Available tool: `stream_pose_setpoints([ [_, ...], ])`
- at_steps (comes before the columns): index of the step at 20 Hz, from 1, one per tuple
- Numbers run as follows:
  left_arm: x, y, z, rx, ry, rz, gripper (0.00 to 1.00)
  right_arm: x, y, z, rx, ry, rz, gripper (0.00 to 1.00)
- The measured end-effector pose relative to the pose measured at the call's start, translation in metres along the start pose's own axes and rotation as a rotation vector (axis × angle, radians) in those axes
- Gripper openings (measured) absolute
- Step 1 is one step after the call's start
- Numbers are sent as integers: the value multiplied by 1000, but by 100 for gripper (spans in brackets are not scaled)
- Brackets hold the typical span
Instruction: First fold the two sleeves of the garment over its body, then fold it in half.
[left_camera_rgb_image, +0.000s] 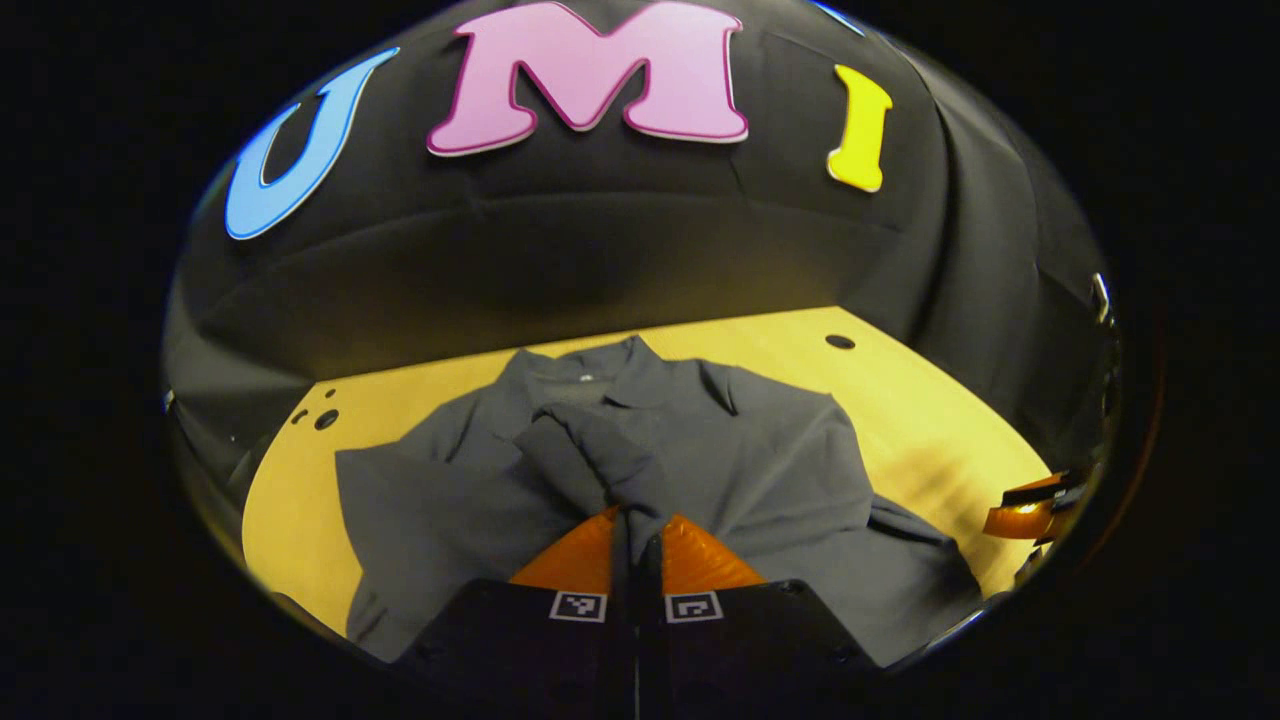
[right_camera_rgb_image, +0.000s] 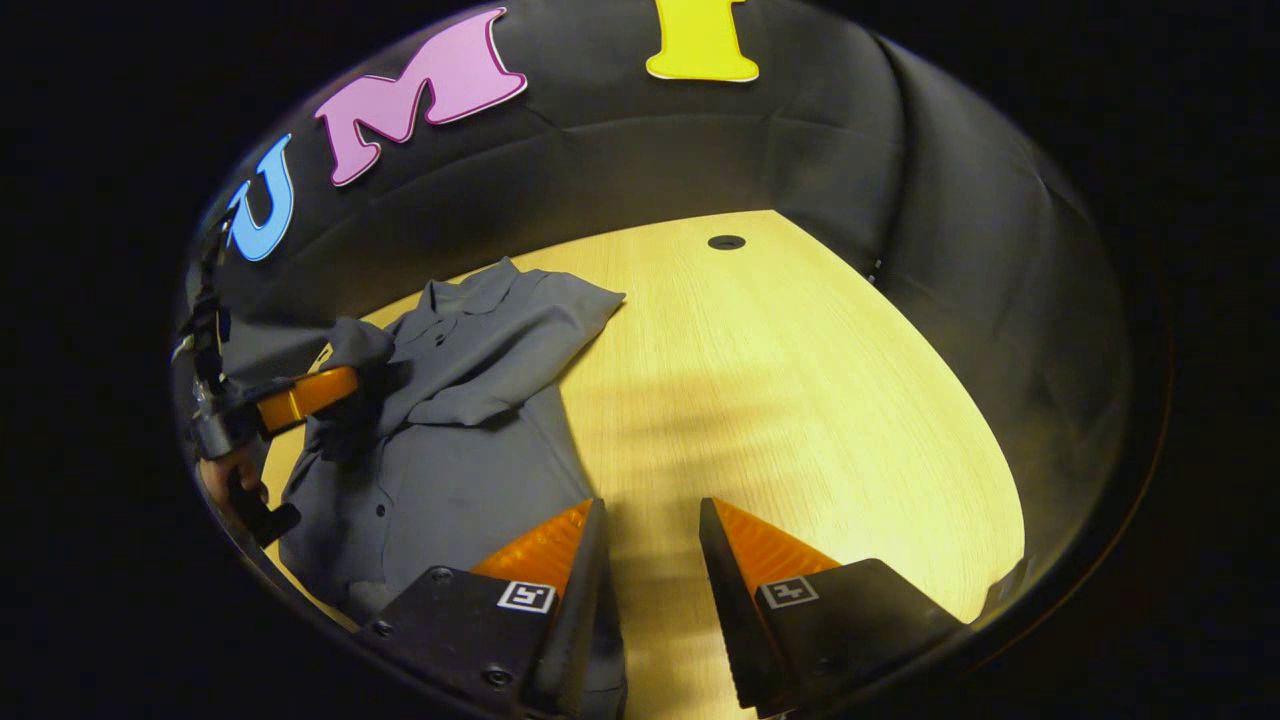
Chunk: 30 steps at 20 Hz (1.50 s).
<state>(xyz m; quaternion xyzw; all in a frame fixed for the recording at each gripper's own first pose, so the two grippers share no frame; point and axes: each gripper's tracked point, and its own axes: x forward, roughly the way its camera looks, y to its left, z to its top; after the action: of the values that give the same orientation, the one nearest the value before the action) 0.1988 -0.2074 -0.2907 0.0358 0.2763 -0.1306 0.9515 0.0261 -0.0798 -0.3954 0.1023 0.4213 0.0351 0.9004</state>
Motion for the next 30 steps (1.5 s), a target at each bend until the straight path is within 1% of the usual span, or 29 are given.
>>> stream_pose_setpoints([
  [1,5,-5,-5,5,13,5,7,2,-3,-1,-2,5,3,59],
  [4,13,-16,-19,28,38,4,14,6,-8,-4,-5,21,10,59],
  [5,16,-22,-24,35,45,-8,16,7,-10,-4,-4,22,12,59],
  [6,18,-28,-28,35,52,-25,20,7,-11,-3,-2,22,13,59],
  [7,19,-37,-32,30,59,-54,23,9,-12,-2,0,22,14,59],
  [8,18,-44,-38,26,66,-77,38,7,-13,-3,1,22,14,59],
  [10,15,-58,-47,24,83,-128,47,8,-13,-3,2,26,14,59],
  [11,12,-65,-52,21,92,-153,45,9,-12,-3,3,27,13,59],
  [12,9,-73,-54,14,96,-184,55,8,-10,-2,7,26,14,59],
  [13,0,-82,-55,2,95,-230,67,6,-8,0,12,23,16,59],
  [15,-16,-98,-52,-37,65,-318,87,2,-2,-1,7,19,20,59],
  [16,-27,-100,-46,-50,44,-335,97,1,-1,-2,1,20,22,59],
  [17,-39,-99,-42,-53,29,-349,96,-2,1,-5,-7,22,24,60],
  [18,-52,-98,-43,-55,21,-366,96,-10,9,-8,-16,22,27,50],
  [19,-67,-92,-44,-62,15,-368,96,-17,14,-12,-23,20,29,64],
  [22,-104,-66,-56,-81,21,-347,96,-39,28,-20,-23,11,47,76],
  [23,-117,-57,-62,-83,28,-348,96,-46,33,-23,-18,8,50,77],
  [24,-129,-47,-67,-83,33,-345,92,-52,37,-28,-15,10,54,78],
  [25,-141,-34,-71,-82,35,-333,92,-59,42,-33,-17,13,55,82],
  [26,-150,-21,-77,-83,37,-318,96,-65,44,-38,-22,16,52,89],
  [27,-161,-7,-83,-86,41,-304,96,-70,47,-45,-28,21,50,90],
  [28,-169,6,-90,-90,47,-287,92,-76,50,-52,-32,29,49,90],
  [29,-178,19,-97,-93,55,-272,96,-81,52,-59,-38,34,43,90],
  [30,-185,33,-104,-93,62,-253,96,-85,53,-66,-44,43,36,90],
])
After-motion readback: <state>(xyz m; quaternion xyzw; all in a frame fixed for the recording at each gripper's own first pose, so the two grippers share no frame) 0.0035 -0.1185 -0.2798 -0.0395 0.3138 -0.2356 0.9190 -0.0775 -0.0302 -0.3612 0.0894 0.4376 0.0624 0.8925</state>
